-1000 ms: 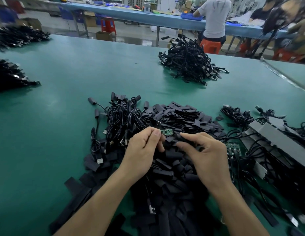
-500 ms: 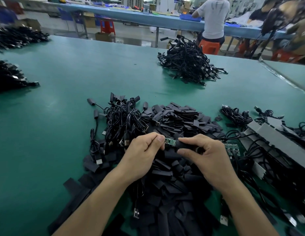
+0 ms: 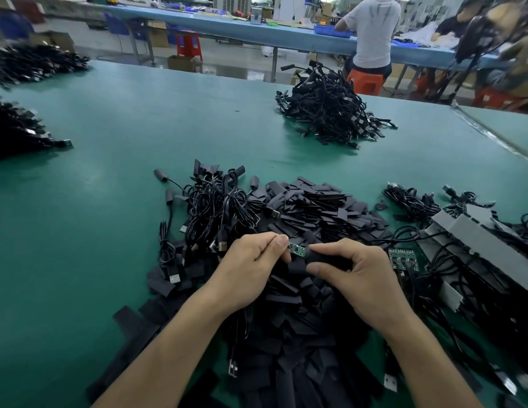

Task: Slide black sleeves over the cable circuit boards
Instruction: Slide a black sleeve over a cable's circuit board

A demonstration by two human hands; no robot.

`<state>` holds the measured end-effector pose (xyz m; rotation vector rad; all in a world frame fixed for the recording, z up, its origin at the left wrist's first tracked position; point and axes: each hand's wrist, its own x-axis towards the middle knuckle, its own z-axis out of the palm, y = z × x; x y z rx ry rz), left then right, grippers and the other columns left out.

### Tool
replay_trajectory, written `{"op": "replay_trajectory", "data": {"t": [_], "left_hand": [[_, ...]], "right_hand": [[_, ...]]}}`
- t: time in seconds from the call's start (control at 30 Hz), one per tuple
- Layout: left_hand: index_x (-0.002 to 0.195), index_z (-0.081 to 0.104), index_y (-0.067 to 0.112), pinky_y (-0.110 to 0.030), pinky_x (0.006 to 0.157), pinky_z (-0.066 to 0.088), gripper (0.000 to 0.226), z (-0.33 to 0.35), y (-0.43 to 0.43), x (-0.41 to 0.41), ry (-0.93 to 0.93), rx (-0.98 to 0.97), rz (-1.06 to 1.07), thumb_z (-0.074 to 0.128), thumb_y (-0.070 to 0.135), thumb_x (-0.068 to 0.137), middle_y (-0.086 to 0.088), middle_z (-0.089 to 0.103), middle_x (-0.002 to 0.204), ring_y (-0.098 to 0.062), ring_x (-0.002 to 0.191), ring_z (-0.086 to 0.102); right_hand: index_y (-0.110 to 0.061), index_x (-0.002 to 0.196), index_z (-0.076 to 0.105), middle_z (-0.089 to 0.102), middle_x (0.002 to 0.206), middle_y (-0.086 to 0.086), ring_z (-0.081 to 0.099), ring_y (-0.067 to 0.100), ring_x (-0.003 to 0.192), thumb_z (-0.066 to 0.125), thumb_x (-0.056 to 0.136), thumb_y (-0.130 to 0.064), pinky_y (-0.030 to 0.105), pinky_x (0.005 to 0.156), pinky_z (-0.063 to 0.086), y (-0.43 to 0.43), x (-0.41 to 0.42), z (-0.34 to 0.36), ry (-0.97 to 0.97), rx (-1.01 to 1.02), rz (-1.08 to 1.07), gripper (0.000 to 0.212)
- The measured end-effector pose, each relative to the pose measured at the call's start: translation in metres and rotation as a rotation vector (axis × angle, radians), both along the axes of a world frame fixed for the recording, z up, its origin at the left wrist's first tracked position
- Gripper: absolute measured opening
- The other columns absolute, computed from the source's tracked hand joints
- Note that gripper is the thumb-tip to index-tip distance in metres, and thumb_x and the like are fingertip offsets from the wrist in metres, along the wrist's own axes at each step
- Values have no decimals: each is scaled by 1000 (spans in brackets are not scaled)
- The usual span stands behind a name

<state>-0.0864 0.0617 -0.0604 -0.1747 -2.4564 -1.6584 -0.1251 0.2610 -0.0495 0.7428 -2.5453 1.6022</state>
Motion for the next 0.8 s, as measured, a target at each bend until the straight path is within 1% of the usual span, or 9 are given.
{"op": "replay_trajectory", "data": {"t": [0.1,0.17,0.2,0.23,0.3,0.37,0.53,0.73,0.8], "left_hand": [[65,54,26,-30,52,33,43,0,2,1,-18,-10,-50,45,33,106,13,42,55,-8,53,37],[66,49,17,-42,55,36,43,-2,3,0,-27,-24,-72,46,33,106,6,42,59,-12,56,38],[68,50,14,-43,55,38,42,-3,4,0,-25,-24,-75,46,33,106,5,43,60,-13,56,39],[71,55,14,-41,56,40,40,-4,3,-1,-18,-17,-73,47,33,105,7,47,61,-11,56,43],[87,68,22,-27,58,46,24,-5,1,-1,-9,12,-53,52,32,103,13,61,68,-6,60,56],[94,67,33,-17,55,45,8,-4,-3,-1,-11,79,-20,61,29,99,11,65,73,-6,57,60],[85,67,32,-17,48,43,14,-7,-5,-1,-11,102,19,67,21,95,2,67,72,-9,54,60],[86,69,30,-15,56,46,14,-7,-3,1,-9,32,28,66,20,96,10,69,73,-3,58,60],[87,70,30,-15,54,45,14,-5,-2,1,-17,51,29,65,20,96,10,70,74,-3,59,61]], "right_hand": [[-33,99,75,71,88,-18,68,4,85,84,74,-19,13,74,49,-4,2,-2,33,22,23,31],[-30,102,76,70,88,-18,68,4,85,83,75,-19,13,74,50,-8,4,-4,79,31,-2,30],[-27,103,77,70,88,-18,68,3,85,83,75,-18,13,74,50,-10,4,-5,108,36,-16,30],[-25,104,77,70,88,-19,67,2,86,83,76,-17,12,75,49,-12,5,-5,139,43,-28,31],[-22,105,77,70,90,-18,67,0,88,83,76,-14,10,77,49,-13,5,-5,185,44,-46,31],[-22,104,77,70,90,-18,67,-1,88,83,76,-12,10,77,48,-12,5,-4,205,44,-64,30],[-17,105,77,67,90,-18,64,-3,88,81,77,-13,8,76,46,-11,7,-2,246,104,-60,28],[-15,110,76,67,92,-8,62,1,87,80,80,-15,8,77,44,-16,11,-1,304,172,-37,31],[-16,112,76,67,93,-8,62,1,88,81,80,-15,8,78,44,-17,11,-1,287,174,-49,32]]}}
